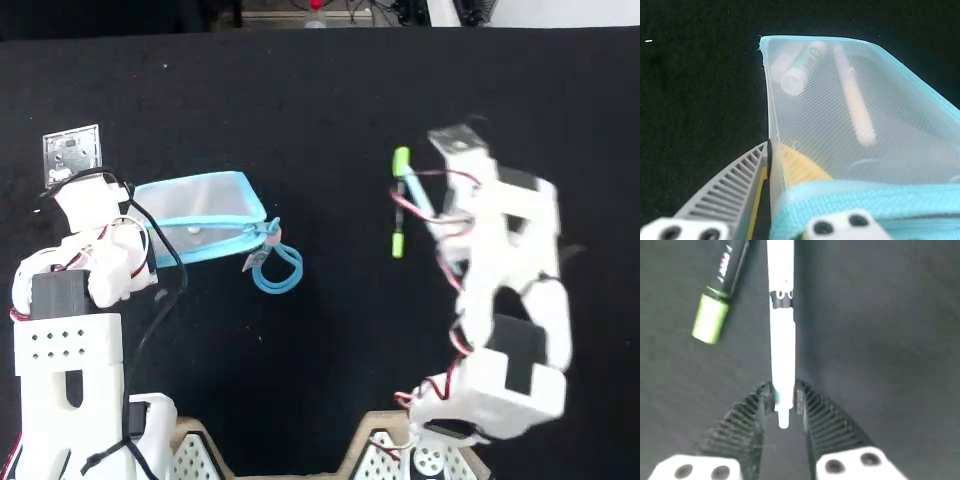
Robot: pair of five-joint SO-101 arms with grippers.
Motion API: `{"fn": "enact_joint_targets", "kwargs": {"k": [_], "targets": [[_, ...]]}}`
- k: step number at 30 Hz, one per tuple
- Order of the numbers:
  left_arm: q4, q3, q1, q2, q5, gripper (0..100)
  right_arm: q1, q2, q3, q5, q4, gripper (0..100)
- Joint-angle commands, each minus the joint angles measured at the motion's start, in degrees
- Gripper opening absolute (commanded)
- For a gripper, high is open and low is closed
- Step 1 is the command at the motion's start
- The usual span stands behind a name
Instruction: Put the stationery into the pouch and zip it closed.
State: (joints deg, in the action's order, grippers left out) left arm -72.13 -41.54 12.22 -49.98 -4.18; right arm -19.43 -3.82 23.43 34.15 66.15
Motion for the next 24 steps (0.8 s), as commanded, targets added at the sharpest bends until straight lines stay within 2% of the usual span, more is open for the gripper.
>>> {"fn": "enact_joint_targets", "kwargs": {"k": [1,5,8,10,12,15,19,21,24], "targets": [[0.4,-1.4,0.2,1.7,0.2,3,-14.6,7.6,7.7,13.8,-6.6,1.1],[0.4,-1.4,0.2,1.7,0.2,3,-25.2,11.4,16.4,21.4,-13.8,1.1],[0.4,-1.3,0.2,1.7,0.2,3,-29.3,13.2,20.7,25.4,-14.9,1.4],[0.4,-1.3,0.2,1.8,0.2,3,-30.6,14.0,21.3,25.9,-13.9,5.4],[0.4,-1.3,0.2,1.8,0.2,3,-30.8,14.9,20.4,25.8,-11.0,14.1],[0.4,-1.3,0.2,1.8,0.2,3,-28.3,16.4,15.6,25.7,-2.9,22.6],[0.4,-1.4,0.2,1.8,0.2,3,-21.2,17.2,6.2,18.8,7.5,20.6],[0.4,-1.4,0.2,1.8,0.2,3,-16.9,16.5,3.6,14.5,4.8,19.7],[0.4,-1.4,0.2,1.9,0.2,3,-11.3,13.7,4.0,8.5,-6.5,17.8]]}}
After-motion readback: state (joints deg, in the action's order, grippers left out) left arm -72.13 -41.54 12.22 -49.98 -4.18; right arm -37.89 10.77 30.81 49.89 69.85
